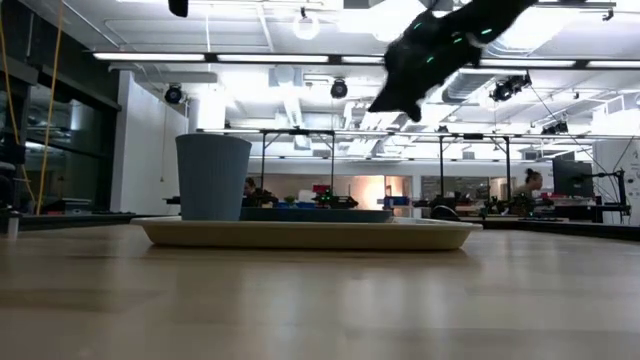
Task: Pick and place plate/cup/fork/spoon on tray
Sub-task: Return to Home Position
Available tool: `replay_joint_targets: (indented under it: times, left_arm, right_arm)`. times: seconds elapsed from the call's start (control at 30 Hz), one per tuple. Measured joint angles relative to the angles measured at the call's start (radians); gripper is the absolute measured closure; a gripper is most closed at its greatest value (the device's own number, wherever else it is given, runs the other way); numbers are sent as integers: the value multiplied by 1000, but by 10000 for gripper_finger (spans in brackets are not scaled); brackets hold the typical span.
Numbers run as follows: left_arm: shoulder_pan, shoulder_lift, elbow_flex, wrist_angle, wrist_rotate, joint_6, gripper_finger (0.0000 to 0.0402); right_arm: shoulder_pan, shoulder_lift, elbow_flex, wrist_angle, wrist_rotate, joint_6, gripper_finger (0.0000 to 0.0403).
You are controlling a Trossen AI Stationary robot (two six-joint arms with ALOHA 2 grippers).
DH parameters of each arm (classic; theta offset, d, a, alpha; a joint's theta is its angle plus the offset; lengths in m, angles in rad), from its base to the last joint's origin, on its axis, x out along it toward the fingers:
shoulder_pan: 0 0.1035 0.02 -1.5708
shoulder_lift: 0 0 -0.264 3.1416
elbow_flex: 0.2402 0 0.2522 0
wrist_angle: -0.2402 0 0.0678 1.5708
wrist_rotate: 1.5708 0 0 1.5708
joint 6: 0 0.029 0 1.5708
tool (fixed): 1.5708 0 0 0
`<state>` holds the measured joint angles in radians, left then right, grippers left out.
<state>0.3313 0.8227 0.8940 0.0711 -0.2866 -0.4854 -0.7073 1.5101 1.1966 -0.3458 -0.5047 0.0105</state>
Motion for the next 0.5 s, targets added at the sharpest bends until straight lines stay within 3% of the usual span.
replay_joint_targets:
  times: [0.23,0.4,0.5]
  left_arm:
    - [0,0,0,0,1,0,218]
    - [0,0,0,0,2,0,218]
    - [1,-3,0,-1,62,0,218]
  right_arm:
    - [131,-266,-250,297,-76,208,403]
    - [263,-354,-299,548,-84,332,403]
    - [342,-372,-284,655,-73,378,403]
